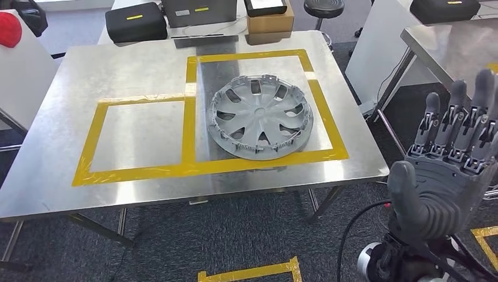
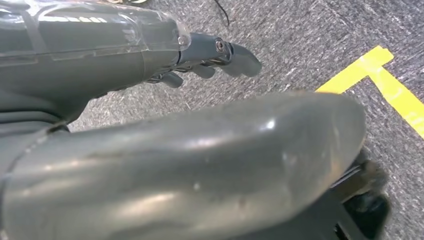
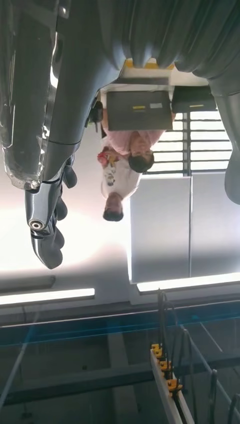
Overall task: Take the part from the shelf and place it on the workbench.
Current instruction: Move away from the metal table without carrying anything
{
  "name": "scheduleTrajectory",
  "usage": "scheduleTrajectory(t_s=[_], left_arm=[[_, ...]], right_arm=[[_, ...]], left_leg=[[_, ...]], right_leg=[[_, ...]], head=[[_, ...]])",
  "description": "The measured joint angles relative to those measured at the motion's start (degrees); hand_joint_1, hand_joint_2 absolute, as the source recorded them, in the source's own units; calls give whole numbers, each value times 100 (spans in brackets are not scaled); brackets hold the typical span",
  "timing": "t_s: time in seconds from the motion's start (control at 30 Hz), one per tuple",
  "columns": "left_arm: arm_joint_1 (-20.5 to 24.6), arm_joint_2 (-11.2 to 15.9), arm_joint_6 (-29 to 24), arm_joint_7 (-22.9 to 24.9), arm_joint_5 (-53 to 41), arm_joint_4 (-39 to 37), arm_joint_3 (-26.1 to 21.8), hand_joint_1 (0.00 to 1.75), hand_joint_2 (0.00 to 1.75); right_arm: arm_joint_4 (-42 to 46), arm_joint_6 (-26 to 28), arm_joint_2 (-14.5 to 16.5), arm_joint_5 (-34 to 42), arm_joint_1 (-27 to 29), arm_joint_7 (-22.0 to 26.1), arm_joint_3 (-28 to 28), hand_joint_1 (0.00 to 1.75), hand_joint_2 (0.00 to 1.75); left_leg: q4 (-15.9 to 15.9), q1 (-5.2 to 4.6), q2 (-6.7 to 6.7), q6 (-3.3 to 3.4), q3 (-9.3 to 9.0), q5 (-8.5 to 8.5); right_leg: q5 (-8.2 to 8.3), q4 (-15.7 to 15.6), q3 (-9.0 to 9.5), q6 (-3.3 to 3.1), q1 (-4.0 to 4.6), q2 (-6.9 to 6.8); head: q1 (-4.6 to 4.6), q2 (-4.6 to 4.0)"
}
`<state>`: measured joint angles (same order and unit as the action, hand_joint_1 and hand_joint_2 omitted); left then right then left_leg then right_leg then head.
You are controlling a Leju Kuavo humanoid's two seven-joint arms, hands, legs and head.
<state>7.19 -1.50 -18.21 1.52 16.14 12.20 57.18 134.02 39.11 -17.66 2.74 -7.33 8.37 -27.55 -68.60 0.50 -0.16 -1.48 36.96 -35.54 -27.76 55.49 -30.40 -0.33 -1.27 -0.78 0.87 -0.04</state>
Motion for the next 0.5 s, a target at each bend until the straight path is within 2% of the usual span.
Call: scheduleTrajectory(t_s=[0.03, 0.07, 0.1, 0.2, 0.23, 0.27, 0.37, 0.4, 0.43, 0.5], left_arm=[[0, 0, 1, 0, -1, 0, 0, 0, 0], [-1, 0, 1, 0, -1, 0, 0, 0, 0], [-1, 0, 1, 1, -1, 0, 0, 0, 0], [9, 1, 0, 0, -2, 1, 0, 0, 0], [13, 0, 0, 0, -2, 1, 0, 0, 0], [16, -1, 0, -1, -2, 1, 0, 0, 0], [19, -1, 0, -1, -3, 0, 0, 0, 0], [23, -1, 0, 0, -3, 0, 0, 0, 0], [27, -1, 0, -1, -3, 0, 0, 0, 0], [30, -4, 0, -2, -3, 0, 0, 0, 0]], right_arm=[[-1, 0, 0, 0, 16, -1, -2, 0, 175], [-2, 1, 1, 0, 27, -2, -4, 0, 175], [-2, 1, 1, 1, 33, -3, -5, 0, 175], [-1, 0, 2, 0, 37, -4, -6, 0, 175], [0, 0, 2, -1, 37, -4, -8, 0, 175], [1, 0, 2, -5, 37, -5, -9, 0, 175], [1, 2, -1, -17, 42, -6, -9, 0, 175], [1, 3, -4, -16, 44, -6, -9, 0, 175], [1, 4, -9, -17, 46, -6, -9, 0, 175], [1, 7, -19, -16, 49, -6, -8, 0, 175]], left_leg=[[-301, 12, 2, -22, 97, -125], [-445, 23, 7, -41, 121, -146], [-372, 36, 14, -58, 37, -55], [643, 78, 39, -91, -594, 359], [876, 77, 36, -77, -721, 412], [972, 69, 28, -50, -760, 408], [970, 52, 15, 88, -676, 465], [975, 52, 15, 145, -640, 501], [983, 52, 16, 201, -594, 542], [978, 25, 16, 272, -494, 622]], right_leg=[[14, 16, -34, 1, 3, -8], [26, 38, -68, 8, 3, -13], [36, 65, -103, 18, -2, -15], [47, 179, -200, 86, -21, -7], [55, 211, -224, 124, -18, 0], [70, 232, -245, 165, -15, 8], [88, 255, -287, 273, -32, 23], [-12, 341, -328, 298, -39, 25], [-199, 539, -403, 314, -40, 28], [-703, 1225, -618, 324, -30, 34]], head=[[-28, 0], [-44, 0], [-50, 0], [-79, 0], [-91, 0], [-102, 0], [-85, 0], [-63, 0], [-36, 0], [34, 0]])
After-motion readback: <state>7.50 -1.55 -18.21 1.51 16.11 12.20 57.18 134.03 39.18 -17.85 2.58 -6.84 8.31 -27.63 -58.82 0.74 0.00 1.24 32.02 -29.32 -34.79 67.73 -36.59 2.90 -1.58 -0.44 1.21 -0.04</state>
